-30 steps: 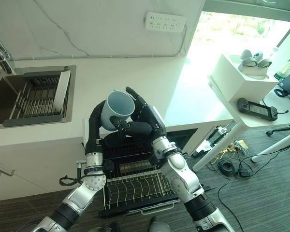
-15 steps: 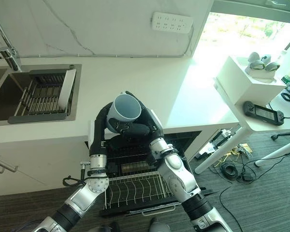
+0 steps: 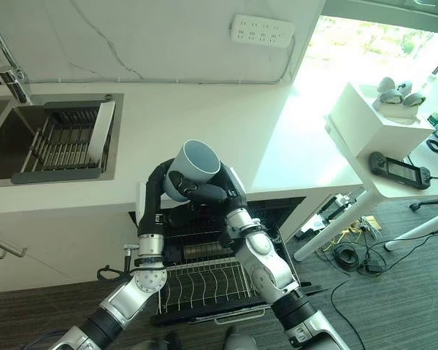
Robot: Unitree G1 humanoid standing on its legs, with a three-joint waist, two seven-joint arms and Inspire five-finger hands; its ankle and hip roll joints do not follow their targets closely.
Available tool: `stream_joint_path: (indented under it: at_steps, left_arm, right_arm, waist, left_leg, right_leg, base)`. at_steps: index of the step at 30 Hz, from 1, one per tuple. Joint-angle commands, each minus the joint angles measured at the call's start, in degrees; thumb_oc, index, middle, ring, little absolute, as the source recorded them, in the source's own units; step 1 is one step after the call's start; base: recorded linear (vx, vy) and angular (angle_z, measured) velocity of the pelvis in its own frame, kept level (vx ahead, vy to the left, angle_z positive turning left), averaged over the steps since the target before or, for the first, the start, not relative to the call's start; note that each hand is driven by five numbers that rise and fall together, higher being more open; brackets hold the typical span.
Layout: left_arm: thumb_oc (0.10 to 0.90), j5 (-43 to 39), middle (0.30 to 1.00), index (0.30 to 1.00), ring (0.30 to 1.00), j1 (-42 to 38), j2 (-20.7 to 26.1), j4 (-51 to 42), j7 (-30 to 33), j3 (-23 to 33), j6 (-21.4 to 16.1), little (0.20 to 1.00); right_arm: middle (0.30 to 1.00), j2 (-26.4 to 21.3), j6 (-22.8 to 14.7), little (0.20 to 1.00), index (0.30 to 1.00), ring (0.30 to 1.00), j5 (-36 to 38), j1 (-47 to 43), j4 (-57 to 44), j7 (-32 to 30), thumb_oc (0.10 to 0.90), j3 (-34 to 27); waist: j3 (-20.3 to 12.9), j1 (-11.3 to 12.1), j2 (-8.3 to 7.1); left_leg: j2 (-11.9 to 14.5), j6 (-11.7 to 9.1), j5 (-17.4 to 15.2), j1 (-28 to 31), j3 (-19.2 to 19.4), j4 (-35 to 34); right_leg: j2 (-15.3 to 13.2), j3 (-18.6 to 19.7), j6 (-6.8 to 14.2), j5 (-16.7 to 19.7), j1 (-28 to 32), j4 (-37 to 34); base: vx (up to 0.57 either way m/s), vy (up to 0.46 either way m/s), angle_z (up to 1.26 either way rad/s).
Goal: Place the dishes in the dishwasher.
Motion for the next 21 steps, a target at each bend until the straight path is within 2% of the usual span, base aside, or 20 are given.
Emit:
stream_joint_path:
  at_steps: [1, 5, 6, 7, 11, 14, 17, 21]
  left_arm:
    - [0.4, -0.31, 0.3, 0.3, 0.3, -7.82, -2.34, -3.81, 0.36, -3.29, -6.2, 0.3]
    - [0.4, -0.14, 0.3, 0.3, 0.3, -7.8, -2.7, -2.82, -0.05, -3.39, -6.44, 0.3]
    - [0.623, -0.41, 0.634, 0.634, 0.634, -7.72, -2.81, -2.6, -0.85, -3.49, -6.08, 0.634]
    - [0.8, -0.88, 0.9, 0.9, 0.9, -7.49, -2.97, -2.08, -1.08, -3.81, -6.25, 0.9]
    - [0.8, -2.04, 0.9, 0.9, 0.9, -6.88, -2.86, -1.07, -3.3, -4.16, -6.87, 0.9]
    - [0.8, -1.84, 0.9, 0.9, 0.9, -6.17, -2.25, -0.96, -2.24, -4.19, -5.22, 0.9]
    - [0.8, -4.66, 0.9, 0.9, 0.9, -5.09, -1.58, -0.3, -0.55, -2.96, -3.39, 0.9]
    - [0.8, -4.94, 0.9, 0.9, 0.9, -3.66, -0.1, -1.09, 3.4, 0.44, -3.43, 0.9]
  right_arm:
    - [0.3, 1.52, -9.54, 0.3, 0.3, 0.3, -0.3, -8.81, -3.67, 2.08, 0.4, -1.26]
    - [0.3, 1.64, -10.69, 0.3, 0.3, 0.3, -0.64, -9.24, -3.48, 0.88, 0.4, -1.34]
    - [0.3, 1.8, -11.54, 0.3, 0.3, 0.3, -0.64, -9.27, -3.4, 0.32, 0.4, -1.43]
    - [0.3, 1.82, -12.52, 0.3, 0.3, 0.3, -0.47, -9.31, -3.34, -0.25, 0.4, -1.57]
    - [0.3, 1.83, -16.87, 0.3, 0.3, 0.3, -0.22, -9.34, -3.67, -2.7, 0.4, -3.39]
    - [0.3, 1.25, -21.65, 0.3, 0.3, 0.3, -0.14, -9.26, -4.49, -5.58, 0.4, -5.8]
    - [0.3, 0.24, -24.36, 0.3, 0.3, 0.3, 1.62, -8.15, -6.69, -8.1, 0.4, -8.77]
    - [0.3, -0.85, -26.26, 0.3, 0.3, 0.3, 1.62, -6.53, -10.99, -9.81, 0.4, -12.42]
  waist:
    - [-2.41, 0.96, 0.01]
    - [-2.6, 1.16, 0.16]
    - [-2.61, 1.24, 0.3]
    - [-2.65, 1.28, 0.41]
    - [-2.82, 1.36, 0.92]
    - [-2.81, 1.41, 1.32]
    - [-2.89, 1.33, 1.64]
    - [-2.87, 1.29, 2.02]
  left_leg:
    - [0.57, -1.41, -8.16, 6.77, -1.39, -1.99]
    - [1.22, -1.77, -7.83, 6.38, -1.55, -1.99]
    - [1.46, -1.96, -7.65, 6.21, -1.66, -1.99]
    - [1.62, -2.08, -7.58, 6.16, -1.64, -1.99]
    - [2.11, -2.39, -7.23, 5.99, -1.48, -1.99]
    - [2.51, -2.75, -6.88, 5.7, -1.63, -1.99]
    - [2.92, -3.06, -6.57, 5.5, -1.64, -1.99]
    - [3.22, -3.17, -6.27, 5.27, -1.56, -1.99]
  right_leg:
    - [2.13, 2.9, 2.21, -3.47, -3.14, 2.92]
    - [2.08, 2.3, 2.01, -3.81, -2.72, 2.92]
    - [2.07, 2.08, 1.88, -4.05, -2.45, 2.92]
    - [2.05, 1.93, 1.76, -4.26, -2.21, 2.92]
    - [1.93, 1.42, 1.43, -4.94, -1.53, 2.92]
    - [1.93, 0.98, 1.15, -5.36, -1.16, 2.92]
    - [1.89, 0.61, 1.03, -5.76, -0.75, 2.92]
    - [1.8, 0.29, 0.67, -6.14, -0.52, 2.92]
  base:
    - [-0.05, -0.009, 0.01]
    - [-0.02, -0.004, 0.01]
    - [-0.02, 0.001, 0.05]
    - [-0.01, 0.008, 0.14]
    - [0.0, 0.02, 0.18]
    - [0.0, 0.017, 0.04]
    - [0.0, 0.017, 0.06]
    - [0.0, 0.006, 0.14]
